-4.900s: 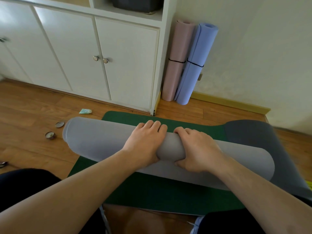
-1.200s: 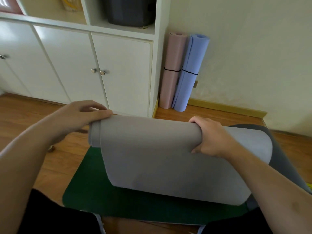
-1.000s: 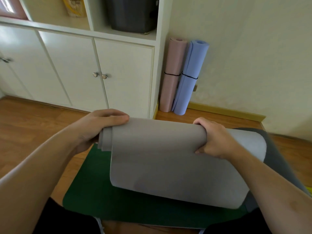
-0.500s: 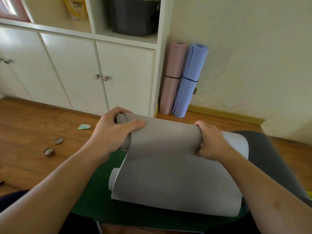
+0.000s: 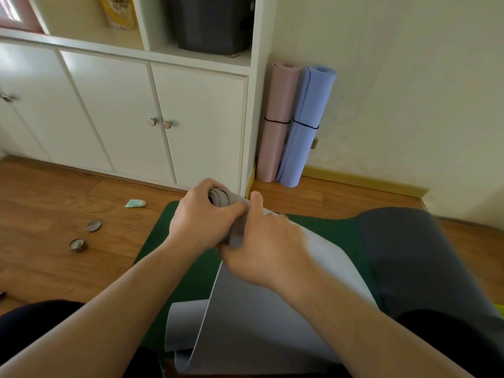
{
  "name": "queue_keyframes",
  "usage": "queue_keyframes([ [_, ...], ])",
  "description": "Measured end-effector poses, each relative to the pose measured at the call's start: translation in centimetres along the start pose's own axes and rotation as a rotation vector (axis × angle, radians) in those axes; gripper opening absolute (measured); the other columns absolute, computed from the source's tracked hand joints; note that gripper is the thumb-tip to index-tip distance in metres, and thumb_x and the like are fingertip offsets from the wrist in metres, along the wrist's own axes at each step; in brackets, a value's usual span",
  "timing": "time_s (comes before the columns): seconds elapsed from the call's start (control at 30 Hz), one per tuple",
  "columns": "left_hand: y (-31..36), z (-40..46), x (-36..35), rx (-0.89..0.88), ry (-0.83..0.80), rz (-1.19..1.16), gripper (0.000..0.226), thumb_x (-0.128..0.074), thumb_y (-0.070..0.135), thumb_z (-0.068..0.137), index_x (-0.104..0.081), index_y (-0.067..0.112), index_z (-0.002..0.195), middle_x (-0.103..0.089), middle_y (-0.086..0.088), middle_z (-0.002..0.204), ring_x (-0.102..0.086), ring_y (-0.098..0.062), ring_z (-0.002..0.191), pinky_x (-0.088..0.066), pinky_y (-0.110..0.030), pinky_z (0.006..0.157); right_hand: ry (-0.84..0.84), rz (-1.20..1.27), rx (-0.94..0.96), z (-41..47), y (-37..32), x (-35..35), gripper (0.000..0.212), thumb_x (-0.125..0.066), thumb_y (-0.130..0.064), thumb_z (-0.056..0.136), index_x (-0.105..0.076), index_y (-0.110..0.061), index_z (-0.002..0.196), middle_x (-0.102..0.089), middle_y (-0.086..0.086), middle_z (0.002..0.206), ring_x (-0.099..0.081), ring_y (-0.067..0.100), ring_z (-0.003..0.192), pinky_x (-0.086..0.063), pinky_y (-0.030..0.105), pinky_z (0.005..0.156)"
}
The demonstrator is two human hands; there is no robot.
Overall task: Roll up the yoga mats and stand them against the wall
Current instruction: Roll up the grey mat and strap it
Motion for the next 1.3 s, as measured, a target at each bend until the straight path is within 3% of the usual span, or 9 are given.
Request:
queue_keyframes([
  [0.13, 0.0, -0.2, -0.5, -0.001, 0.003, 0.027, 0.033, -0.081, 0.055, 0.078, -0.062, 0.037, 0.098, -0.069, 0.013, 0.091, -0.066, -0.01, 0.084, -0.062, -0.042, 0.075, -0.033, 0.174, -0.043, 0.4, -0.5, -0.9, 0.068, -0.066, -0.028, 0.091, -0.031, -0.012, 0.147, -0.062, -0.004, 0.087, -0.062, 0.014, 0.071, -0.049, 0.032, 0.053],
  [0.27, -0.2, -0.1, -0.5, 0.013, 0.01, 0.075, 0.035, -0.073, 0.066, 0.081, -0.059, 0.039, 0.098, -0.067, 0.01, 0.097, -0.065, -0.011, 0.085, -0.061, -0.042, 0.075, 0.006, 0.205, -0.018, 1.0, -0.6, -0.8, 0.048, -0.059, -0.021, 0.099, -0.04, -0.006, 0.141, -0.068, 0.005, 0.097, -0.063, 0.022, 0.077, -0.056, 0.039, 0.066],
  [0.43, -0.3, -0.4, -0.7, 0.014, 0.036, 0.114, 0.03, -0.053, 0.064, 0.095, -0.059, 0.035, 0.099, -0.066, 0.009, 0.099, -0.063, -0.011, 0.085, -0.056, -0.039, 0.073, 0.041, 0.148, 0.101, 0.8, -1.4, -0.3, 0.033, -0.054, -0.022, 0.106, -0.048, -0.009, 0.135, -0.07, 0.008, 0.102, -0.066, 0.022, 0.079, -0.055, 0.035, 0.067],
  [0.7, -1.3, -0.4, -1.6, 0.079, 0.015, 0.062, 0.032, -0.035, 0.054, 0.105, -0.056, 0.032, 0.115, -0.063, 0.008, 0.109, -0.059, -0.011, 0.092, -0.04, -0.035, 0.069, -0.015, 0.12, 0.299, 0.1, -2.6, -0.1, 0.046, -0.049, -0.012, 0.105, -0.041, -0.011, 0.15, -0.069, 0.007, 0.098, -0.064, 0.022, 0.075, -0.049, 0.033, 0.064],
  [0.87, -0.3, -0.5, -1.7, 0.053, 0.012, 0.073, 0.031, -0.03, 0.041, 0.109, -0.057, 0.027, 0.115, -0.062, 0.006, 0.114, -0.058, -0.02, 0.103, -0.045, -0.042, 0.079, -0.029, 0.164, 0.359, -0.4, -2.7, -0.1, 0.059, -0.049, -0.012, 0.106, -0.03, -0.012, 0.162, -0.066, 0.002, 0.094, -0.062, 0.017, 0.072, -0.047, 0.03, 0.063],
  [0.97, 0.3, -0.7, -1.9, 0.031, -0.012, 0.029, 0.034, -0.027, 0.037, 0.108, -0.058, 0.023, 0.113, -0.061, 0.002, 0.115, -0.057, -0.024, 0.107, -0.049, -0.052, 0.091, -0.035, 0.219, 0.374, -0.7, -2.8, 0.0, 0.062, -0.051, -0.015, 0.108, -0.026, -0.014, 0.165, -0.07, 0.006, 0.109, -0.068, 0.021, 0.086, -0.06, 0.038, 0.08],
  [1.03, -0.6, -0.9, -2.6, 0.15, -0.055, -0.145, 0.035, -0.033, 0.05, 0.104, -0.061, 0.03, 0.103, -0.064, 0.001, 0.108, -0.061, -0.026, 0.107, -0.05, -0.056, 0.098, -0.035, 0.243, 0.368, -0.8, -2.7, 0.0, 0.064, -0.052, -0.016, 0.107, -0.025, -0.014, 0.165, -0.07, 0.008, 0.118, -0.069, 0.022, 0.096, -0.061, 0.042, 0.092],
  [1.13, -2.4, -1.6, -4.2, 0.396, -0.111, -0.463, 0.043, -0.046, 0.065, 0.094, -0.074, 0.032, 0.093, -0.074, -0.002, 0.097, -0.07, -0.025, 0.099, -0.053, -0.053, 0.102, -0.011, 0.279, 0.375, -0.8, -2.5, 0.1, 0.067, -0.055, -0.015, 0.103, -0.027, -0.016, 0.164, -0.072, 0.005, 0.114, -0.071, 0.019, 0.092, -0.063, 0.043, 0.088],
  [1.3, -2.1, -2.3, -5.0, 0.427, -0.153, -0.504, 0.052, -0.042, 0.069, 0.099, -0.074, 0.028, 0.108, -0.076, -0.005, 0.106, -0.073, -0.024, 0.102, -0.053, -0.05, 0.104, -0.001, 0.406, 0.379, -1.2, -1.7, 0.4, 0.07, -0.059, -0.007, 0.097, -0.028, -0.016, 0.159, -0.072, 0.006, 0.094, -0.069, 0.02, 0.077, -0.062, 0.043, 0.07],
])
Point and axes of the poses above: each hand's wrist, its own z-axis towards the middle knuckle, its own x-axis out of the back of the hand, y = z × x, the point moved 10 cm from there along z, towards the middle knuckle
